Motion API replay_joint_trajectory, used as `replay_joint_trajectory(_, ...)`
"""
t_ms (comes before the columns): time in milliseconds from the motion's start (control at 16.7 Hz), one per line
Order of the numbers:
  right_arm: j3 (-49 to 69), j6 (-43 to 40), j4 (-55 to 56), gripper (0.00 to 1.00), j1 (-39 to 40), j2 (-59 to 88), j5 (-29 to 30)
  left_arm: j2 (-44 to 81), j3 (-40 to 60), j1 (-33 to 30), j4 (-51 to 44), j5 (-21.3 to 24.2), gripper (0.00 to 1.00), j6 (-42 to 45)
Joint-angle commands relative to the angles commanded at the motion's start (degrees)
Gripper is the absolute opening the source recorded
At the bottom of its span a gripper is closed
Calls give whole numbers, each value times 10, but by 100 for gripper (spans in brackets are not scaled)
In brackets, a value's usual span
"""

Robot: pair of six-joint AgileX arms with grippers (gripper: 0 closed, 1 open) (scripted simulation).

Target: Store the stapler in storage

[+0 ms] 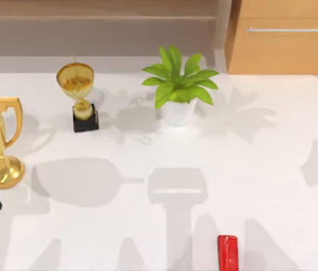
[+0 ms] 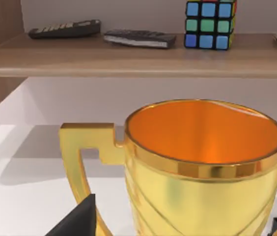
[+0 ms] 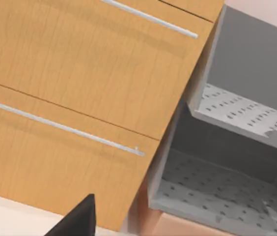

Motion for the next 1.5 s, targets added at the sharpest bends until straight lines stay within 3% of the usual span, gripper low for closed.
replay_joint_trajectory(960,348,-576,476,100,71,834,75,0,0,0,0,0,100,0)
replay_joint_trajectory(1260,406,-670,561,100,80,977,89,0,0,0,0,0,100,0)
replay_joint_trajectory(1500,415,-684,574,100,81,997,92,0,0,0,0,0,100,0)
